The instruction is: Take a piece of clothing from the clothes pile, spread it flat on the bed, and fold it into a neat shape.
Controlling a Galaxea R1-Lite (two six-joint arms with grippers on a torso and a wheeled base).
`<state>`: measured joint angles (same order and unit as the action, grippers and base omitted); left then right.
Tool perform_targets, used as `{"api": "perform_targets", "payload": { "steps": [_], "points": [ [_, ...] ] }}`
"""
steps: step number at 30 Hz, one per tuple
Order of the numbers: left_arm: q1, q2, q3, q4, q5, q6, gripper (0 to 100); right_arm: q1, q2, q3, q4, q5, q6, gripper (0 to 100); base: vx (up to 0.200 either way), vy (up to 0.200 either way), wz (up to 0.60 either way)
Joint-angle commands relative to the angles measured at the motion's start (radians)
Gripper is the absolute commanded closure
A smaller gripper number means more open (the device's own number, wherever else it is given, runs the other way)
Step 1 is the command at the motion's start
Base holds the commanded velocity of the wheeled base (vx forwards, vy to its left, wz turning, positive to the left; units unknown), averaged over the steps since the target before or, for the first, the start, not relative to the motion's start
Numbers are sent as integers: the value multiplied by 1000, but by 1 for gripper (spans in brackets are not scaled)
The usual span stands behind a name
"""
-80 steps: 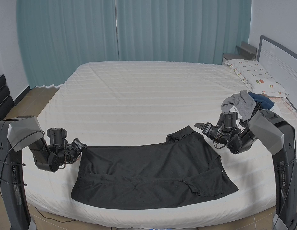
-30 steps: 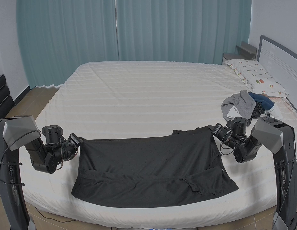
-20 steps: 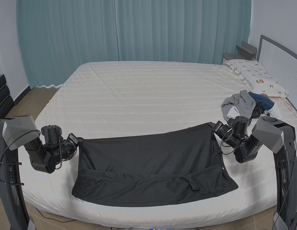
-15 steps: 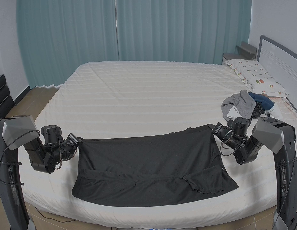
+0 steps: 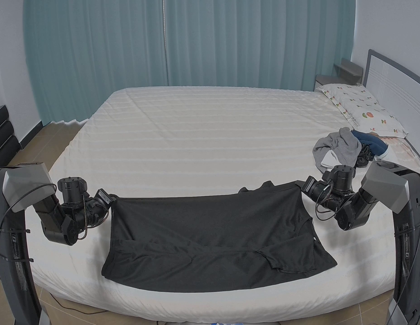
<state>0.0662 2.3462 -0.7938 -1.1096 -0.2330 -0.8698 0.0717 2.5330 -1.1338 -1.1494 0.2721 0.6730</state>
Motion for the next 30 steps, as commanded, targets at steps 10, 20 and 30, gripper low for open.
{"api": "perform_targets", "payload": {
  "steps": [10, 20, 30],
  "points": [
    [-2, 15, -16, -1, 4, 3, 100, -21, 16, -23, 48, 4, -39, 100, 0, 0, 0],
    [29, -2, 35, -9, 7, 84, 100, -20, -57, 92, 11, 33, -52, 100, 0, 0, 0],
    [21, 1, 212, -181, 7, 249, 100, -38, -117, 282, -59, 91, -113, 100, 0, 0, 0]
  ]
}}
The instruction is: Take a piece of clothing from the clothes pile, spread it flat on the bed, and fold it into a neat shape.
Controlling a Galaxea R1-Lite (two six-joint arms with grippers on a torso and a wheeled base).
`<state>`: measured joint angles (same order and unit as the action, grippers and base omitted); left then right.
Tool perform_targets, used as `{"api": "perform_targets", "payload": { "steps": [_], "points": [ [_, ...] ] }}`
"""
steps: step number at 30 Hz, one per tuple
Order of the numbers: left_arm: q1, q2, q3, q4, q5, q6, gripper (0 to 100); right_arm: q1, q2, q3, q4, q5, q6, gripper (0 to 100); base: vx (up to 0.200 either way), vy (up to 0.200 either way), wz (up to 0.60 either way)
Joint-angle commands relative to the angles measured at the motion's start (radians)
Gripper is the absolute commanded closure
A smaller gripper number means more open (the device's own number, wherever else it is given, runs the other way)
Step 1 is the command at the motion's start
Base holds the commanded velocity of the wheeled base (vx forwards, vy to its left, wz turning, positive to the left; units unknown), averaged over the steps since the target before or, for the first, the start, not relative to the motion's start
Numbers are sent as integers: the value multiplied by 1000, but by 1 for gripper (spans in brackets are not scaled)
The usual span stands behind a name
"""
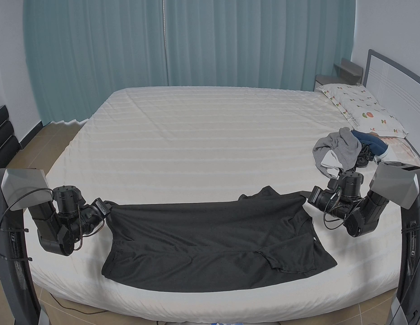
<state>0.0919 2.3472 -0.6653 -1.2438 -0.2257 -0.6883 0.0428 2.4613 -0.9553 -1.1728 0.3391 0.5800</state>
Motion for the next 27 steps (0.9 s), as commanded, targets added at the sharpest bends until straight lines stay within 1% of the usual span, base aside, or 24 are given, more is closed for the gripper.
{"api": "perform_targets", "payload": {
  "steps": [1, 3, 6, 7, 12, 14, 16, 18, 20, 27],
  "points": [
    [-4, 0, 84, -46, 0, 67, 100, -9, -45, 104, -36, 24, -20, 100, 0, 0, 0],
    [-3, 4, 138, -92, 0, 136, 100, -9, -61, 190, -99, 43, -29, 100, 0, 0, 0],
    [-1, 0, 190, -143, 0, 168, 100, -11, -64, 247, -136, 44, -58, 100, 0, 0, 0],
    [-1, 0, 227, -181, 0, 188, 100, -14, -64, 277, -157, 44, -80, 100, 0, 0, 0],
    [-3, 12, 348, -309, 2, 283, 100, -23, -73, 380, -215, 46, -115, 100, 0, 0, 0],
    [-4, 32, 372, -325, 14, 319, 100, -21, -68, 421, -234, 44, -135, 100, 0, 0, 0],
    [-4, 58, 378, -325, 45, 348, 100, -20, -58, 461, -257, 44, -164, 100, 0, 0, 0],
    [-4, 81, 378, -325, 75, 352, 100, -20, -41, 491, -283, 44, -184, 100, 0, 0, 0],
    [-4, 101, 380, -325, 89, 351, 100, -20, -21, 504, -306, 40, -193, 100, 0, 0, 0],
    [-12, 109, 420, -325, 78, 346, 100, -24, 22, 506, -317, 35, -195, 100, 0, 0, 0]
  ]
}}
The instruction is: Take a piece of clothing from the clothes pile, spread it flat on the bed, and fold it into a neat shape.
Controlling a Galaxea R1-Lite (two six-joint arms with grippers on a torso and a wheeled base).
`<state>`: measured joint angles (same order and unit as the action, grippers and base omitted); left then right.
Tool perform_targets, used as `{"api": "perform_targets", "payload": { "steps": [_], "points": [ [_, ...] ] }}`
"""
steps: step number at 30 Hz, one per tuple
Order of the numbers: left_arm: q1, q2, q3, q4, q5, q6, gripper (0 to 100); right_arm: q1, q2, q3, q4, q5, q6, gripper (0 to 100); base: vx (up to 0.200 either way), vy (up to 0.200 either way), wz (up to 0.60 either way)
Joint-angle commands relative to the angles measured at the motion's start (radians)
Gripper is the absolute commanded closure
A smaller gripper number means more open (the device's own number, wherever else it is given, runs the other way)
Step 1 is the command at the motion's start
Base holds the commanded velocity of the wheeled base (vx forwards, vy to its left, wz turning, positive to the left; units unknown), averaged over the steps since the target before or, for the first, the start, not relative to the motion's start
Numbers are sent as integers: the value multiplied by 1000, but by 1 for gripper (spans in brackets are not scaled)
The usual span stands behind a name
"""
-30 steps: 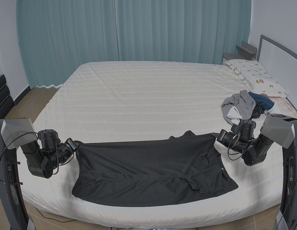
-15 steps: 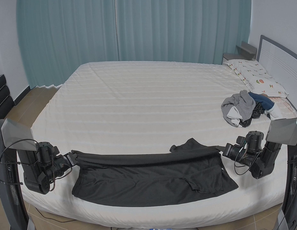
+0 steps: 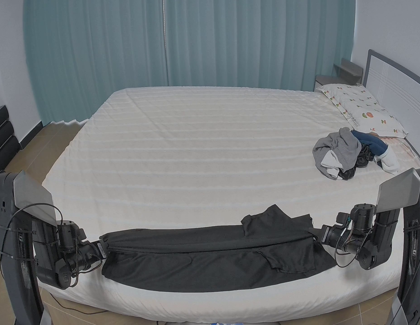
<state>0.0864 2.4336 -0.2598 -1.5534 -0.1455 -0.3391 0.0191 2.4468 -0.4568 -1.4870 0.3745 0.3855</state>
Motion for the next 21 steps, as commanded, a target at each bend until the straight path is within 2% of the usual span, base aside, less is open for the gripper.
{"api": "perform_targets", "payload": {
  "steps": [1, 3, 4, 15, 21],
  "points": [
    [-8, 21, 14, -16, 1, -6, 100, -1, 37, 7, -2, 0, -1, 100, 0, 0, 0],
    [-13, 16, 19, -16, 4, -9, 100, -1, 35, 10, -6, -2, 3, 100, 0, 0, 0],
    [-14, 15, 25, -16, 6, -9, 0, -1, 31, 10, -10, -2, 4, 0, 0, 0, 0],
    [1, -80, 67, -16, 3, -17, 0, -28, -101, 4, -9, 0, 36, 0, 0, 0, 0],
    [3, -188, -1, -14, -11, -120, 0, -1, -184, -79, 108, -3, 153, 0, 0, 0, 0]
  ]
}}
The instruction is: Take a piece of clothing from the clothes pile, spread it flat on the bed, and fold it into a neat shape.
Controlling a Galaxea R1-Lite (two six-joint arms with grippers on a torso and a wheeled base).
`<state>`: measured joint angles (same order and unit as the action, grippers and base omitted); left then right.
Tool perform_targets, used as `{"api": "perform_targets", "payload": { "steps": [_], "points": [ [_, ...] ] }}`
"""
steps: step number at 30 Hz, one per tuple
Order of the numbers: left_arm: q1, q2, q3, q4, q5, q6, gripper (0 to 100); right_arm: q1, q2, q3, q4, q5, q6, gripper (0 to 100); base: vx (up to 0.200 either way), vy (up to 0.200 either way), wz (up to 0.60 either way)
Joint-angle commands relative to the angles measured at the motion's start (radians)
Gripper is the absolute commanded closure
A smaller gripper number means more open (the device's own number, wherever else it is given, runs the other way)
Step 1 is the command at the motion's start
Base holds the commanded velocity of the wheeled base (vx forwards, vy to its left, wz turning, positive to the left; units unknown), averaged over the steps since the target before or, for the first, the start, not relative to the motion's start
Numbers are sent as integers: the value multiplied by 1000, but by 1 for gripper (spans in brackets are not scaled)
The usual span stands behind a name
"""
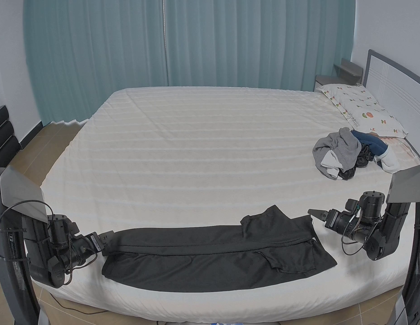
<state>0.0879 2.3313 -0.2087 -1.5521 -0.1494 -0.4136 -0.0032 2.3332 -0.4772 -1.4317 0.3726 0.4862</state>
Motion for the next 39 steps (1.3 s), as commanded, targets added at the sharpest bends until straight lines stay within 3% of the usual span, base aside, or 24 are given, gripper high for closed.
{"api": "perform_targets", "payload": {
  "steps": [1, 4, 6, 11, 13, 33, 34, 39],
  "points": [
    [1, -95, -95, -8, -6, -71, 0, 29, -72, -100, 100, -4, 100, 0, 0, 0, 0],
    [-4, -102, -212, 107, -7, -122, 0, 34, -61, -192, 226, -11, 207, 0, 0, 0, 0],
    [-5, -107, -307, 262, -9, -168, 0, 40, -43, -230, 289, -9, 265, 0, 0, 0, 0],
    [-5, -79, -508, 589, -22, -343, 0, 34, 20, -293, 318, 0, 290, 0, 0, 0, 0],
    [-7, -46, -534, 661, -33, -346, 0, 31, 49, -317, 330, 0, 292, 0, 0, 0, 0],
    [-79, -33, -475, 690, -29, -290, 0, 23, 80, -316, 375, 0, 296, 0, 0, 0, 0],
    [-79, -32, -472, 690, -29, -281, 100, 23, 80, -316, 375, 0, 296, 0, 0, 0, 0],
    [-76, -30, -466, 690, -12, -266, 100, 23, 78, -308, 372, -3, 296, 0, 0, 0, 0]
  ]
}}
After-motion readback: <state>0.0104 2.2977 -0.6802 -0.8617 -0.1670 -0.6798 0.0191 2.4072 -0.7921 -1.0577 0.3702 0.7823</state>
